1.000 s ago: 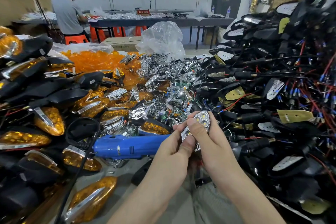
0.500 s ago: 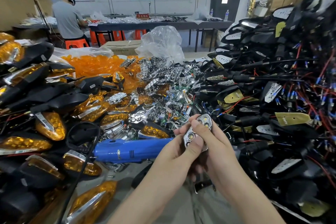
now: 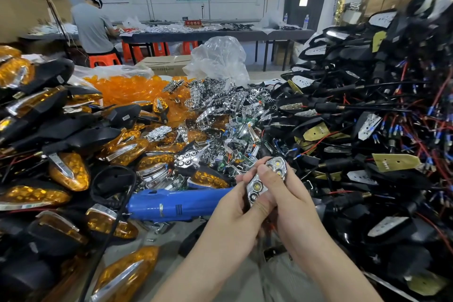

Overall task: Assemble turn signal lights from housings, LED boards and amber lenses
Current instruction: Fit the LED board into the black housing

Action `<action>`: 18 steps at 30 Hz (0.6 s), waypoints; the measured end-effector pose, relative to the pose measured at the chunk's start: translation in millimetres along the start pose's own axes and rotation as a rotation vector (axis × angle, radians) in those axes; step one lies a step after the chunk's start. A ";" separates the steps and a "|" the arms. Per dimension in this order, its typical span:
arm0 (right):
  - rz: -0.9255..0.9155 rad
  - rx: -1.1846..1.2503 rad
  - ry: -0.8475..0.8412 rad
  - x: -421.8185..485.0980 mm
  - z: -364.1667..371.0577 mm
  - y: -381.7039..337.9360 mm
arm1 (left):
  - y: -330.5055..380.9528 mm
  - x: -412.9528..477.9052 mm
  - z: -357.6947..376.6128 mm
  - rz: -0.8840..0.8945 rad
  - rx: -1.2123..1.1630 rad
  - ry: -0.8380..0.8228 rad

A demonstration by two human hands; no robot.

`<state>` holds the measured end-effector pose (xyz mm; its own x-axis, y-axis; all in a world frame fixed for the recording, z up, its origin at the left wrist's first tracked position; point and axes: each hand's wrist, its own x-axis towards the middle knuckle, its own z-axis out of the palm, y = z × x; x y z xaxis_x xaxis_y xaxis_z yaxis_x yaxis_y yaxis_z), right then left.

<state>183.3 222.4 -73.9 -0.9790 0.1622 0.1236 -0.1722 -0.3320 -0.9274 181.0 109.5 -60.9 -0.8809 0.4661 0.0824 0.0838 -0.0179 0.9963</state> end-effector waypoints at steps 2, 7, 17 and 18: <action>0.012 0.023 0.029 1.6 0.4 -0.5 | -0.5 1.5 -1.5 -0.026 -0.015 0.000; -0.019 0.367 0.179 11.7 -8.3 -11.0 | 4.3 -5.2 -10.6 0.040 0.182 0.091; 0.007 0.588 0.202 19.5 -20.8 -14.1 | 24.5 39.2 -89.7 -0.012 0.764 0.356; 0.012 0.597 0.180 18.6 -20.5 -13.9 | 24.4 47.3 -96.8 -0.038 0.852 0.360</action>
<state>169.8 249.2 -66.0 -0.9563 0.2924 0.0045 -0.2438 -0.7887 -0.5644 96.4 45.4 -30.5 -0.9698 0.1478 0.1942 0.2405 0.7151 0.6564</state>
